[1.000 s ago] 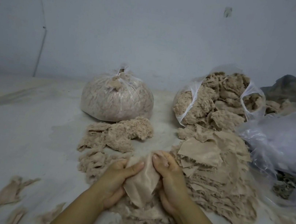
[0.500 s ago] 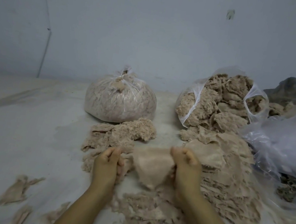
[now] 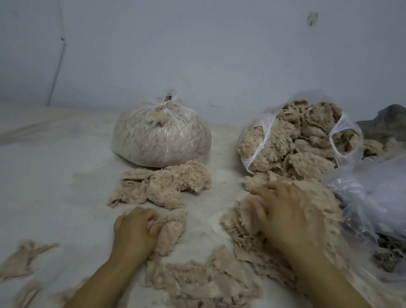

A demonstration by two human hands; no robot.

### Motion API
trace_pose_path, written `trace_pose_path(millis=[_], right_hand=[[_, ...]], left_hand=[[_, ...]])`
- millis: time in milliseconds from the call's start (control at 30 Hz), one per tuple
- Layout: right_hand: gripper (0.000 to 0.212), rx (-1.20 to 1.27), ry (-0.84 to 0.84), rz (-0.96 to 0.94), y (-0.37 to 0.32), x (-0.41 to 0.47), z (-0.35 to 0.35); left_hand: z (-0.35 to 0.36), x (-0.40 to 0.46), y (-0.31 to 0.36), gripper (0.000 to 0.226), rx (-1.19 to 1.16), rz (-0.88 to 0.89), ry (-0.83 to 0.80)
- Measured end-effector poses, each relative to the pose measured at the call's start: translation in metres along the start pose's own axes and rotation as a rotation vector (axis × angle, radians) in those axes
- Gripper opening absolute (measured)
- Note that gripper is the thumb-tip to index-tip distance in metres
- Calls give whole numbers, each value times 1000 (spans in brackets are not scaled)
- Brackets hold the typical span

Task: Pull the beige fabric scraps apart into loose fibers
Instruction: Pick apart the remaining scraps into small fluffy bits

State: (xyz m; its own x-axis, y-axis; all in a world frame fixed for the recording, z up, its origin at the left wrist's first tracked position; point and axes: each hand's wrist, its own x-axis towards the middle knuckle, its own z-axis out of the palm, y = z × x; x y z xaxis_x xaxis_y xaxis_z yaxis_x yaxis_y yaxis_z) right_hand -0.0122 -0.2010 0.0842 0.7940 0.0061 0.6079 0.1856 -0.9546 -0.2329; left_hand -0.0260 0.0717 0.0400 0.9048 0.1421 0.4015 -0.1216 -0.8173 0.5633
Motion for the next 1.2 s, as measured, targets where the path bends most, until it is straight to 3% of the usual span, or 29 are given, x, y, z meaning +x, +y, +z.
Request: trace_pose_path(millis=[67,167,233,300,367,400,500,567,633,767,967,1033,1100,1200], right_hand=[[34,-138,-228,86,10,-4,6],[43,-169,-433,246,30,-6,8],[44,-187,-416,239,30,-8,7],[43,-147,-220,186,16,-11,5],[41,55,-35,108,-9,-14,3],[40,243,-50,101,-25,-17,2],[49,752,-462,281,-72,-33,8],[44,888,-609,401,-89,-45,22],[22,1043,-510,456,-94,-51,32],[30,1333,-343,571,-87,-45,30],[17,1338,-237,581,-83,-46,32],[11,1378,-221,571,-84,-45,30],[15,1362,-261,562,-83,-46,28],[21,1324,-396,531,-83,-50,25]], left_hand=[[2,-2,0,28,-93,4,11],[5,-1,-1,24,-189,-40,-3],[6,0,2,25,-247,-53,3],[6,2,6,26,-361,-101,30],[4,6,11,26,-578,-184,42],[3,6,13,29,-681,-212,33],[1,2,17,34,-750,-191,17],[0,-2,22,41,-810,-172,-4],[0,-3,23,47,-874,-172,-30],[3,1,18,26,-870,-210,-7],[-2,2,15,18,-677,-36,-160],[0,-2,15,37,-655,-16,-224],[1,-2,16,37,-741,-78,-218],[-4,-2,19,13,-1081,-201,-304]])
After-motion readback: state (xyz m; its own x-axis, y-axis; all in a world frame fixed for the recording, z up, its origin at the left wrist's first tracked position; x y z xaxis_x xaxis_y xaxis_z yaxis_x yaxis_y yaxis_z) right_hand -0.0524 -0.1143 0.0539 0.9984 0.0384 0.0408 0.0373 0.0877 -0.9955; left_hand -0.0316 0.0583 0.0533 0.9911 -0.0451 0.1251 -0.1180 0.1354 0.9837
